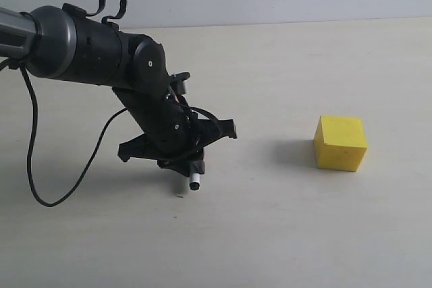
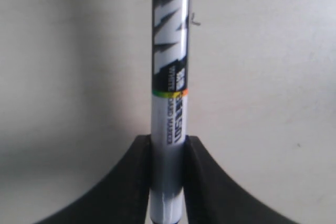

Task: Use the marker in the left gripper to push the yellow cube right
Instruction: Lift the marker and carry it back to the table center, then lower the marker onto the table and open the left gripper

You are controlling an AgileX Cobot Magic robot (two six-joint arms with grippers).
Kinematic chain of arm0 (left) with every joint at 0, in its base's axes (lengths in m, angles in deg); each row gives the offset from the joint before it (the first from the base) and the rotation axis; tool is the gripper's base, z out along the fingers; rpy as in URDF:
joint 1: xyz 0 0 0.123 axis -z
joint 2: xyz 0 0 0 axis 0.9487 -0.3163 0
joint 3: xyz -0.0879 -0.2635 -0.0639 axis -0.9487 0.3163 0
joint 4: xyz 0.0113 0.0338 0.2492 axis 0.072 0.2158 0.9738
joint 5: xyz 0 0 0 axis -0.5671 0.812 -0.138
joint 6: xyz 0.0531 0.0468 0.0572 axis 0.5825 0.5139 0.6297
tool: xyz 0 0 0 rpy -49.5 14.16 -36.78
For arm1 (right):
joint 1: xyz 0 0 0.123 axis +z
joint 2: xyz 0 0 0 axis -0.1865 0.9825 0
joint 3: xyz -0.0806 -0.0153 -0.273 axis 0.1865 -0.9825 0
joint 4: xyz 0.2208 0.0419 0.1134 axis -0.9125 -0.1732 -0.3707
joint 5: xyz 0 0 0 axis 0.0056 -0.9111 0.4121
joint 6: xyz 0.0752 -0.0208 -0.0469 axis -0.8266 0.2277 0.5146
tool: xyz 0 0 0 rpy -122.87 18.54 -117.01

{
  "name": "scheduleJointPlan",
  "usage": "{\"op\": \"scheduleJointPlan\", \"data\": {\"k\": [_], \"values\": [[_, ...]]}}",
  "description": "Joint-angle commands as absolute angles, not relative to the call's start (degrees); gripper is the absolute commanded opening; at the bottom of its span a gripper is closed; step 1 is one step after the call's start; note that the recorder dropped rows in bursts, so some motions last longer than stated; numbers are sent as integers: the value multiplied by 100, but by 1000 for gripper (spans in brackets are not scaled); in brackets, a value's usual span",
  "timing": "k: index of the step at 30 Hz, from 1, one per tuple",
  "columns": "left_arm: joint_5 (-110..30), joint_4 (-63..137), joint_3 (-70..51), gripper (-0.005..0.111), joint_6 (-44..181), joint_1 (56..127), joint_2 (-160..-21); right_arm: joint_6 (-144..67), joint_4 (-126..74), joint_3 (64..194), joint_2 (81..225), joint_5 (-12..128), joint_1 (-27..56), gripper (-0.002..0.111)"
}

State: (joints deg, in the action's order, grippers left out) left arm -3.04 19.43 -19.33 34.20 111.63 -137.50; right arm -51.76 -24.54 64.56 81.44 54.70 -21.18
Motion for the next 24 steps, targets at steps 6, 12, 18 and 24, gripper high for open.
{"op": "scheduleJointPlan", "data": {"k": [6, 12, 18, 24], "values": [[-432, 1687, -1965, 0, 3611, 11148, -13738, -5162, -2448, 6430, 8106, 5510, -2139, 0], [-494, 1575, -1965, 0, 3746, 11148, -13738, -5162, -2448, 6430, 8106, 5510, -2139, 0], [-478, 1575, -1965, 0, 3746, 11148, -13781, -5162, -2448, 6430, 8106, 5510, -2139, 0], [-478, 1564, -1965, 0, 3746, 11148, -13910, -5162, -2448, 6430, 8106, 5510, -2139, 0]]}}
